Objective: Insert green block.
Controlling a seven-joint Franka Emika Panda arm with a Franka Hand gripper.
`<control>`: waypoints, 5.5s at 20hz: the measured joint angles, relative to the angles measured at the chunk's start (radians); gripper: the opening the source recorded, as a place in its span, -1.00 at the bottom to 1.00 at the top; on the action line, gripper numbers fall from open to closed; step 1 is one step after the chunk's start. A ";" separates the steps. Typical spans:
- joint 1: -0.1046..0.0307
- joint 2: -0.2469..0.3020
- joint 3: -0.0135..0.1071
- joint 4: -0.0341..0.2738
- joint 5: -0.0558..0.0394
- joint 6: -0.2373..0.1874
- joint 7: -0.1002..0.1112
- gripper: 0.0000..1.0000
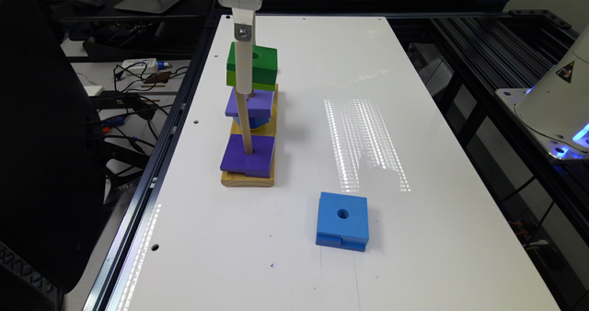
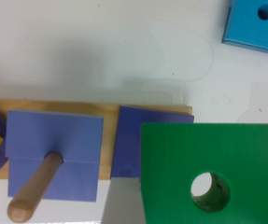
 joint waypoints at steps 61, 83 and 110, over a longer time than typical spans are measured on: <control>-0.011 0.035 -0.004 0.043 -0.0019 0.000 -0.007 -1.00; -0.010 0.037 0.003 0.043 -0.0019 0.000 -0.007 -1.00; -0.011 0.057 0.002 0.045 -0.0032 0.014 -0.007 -1.00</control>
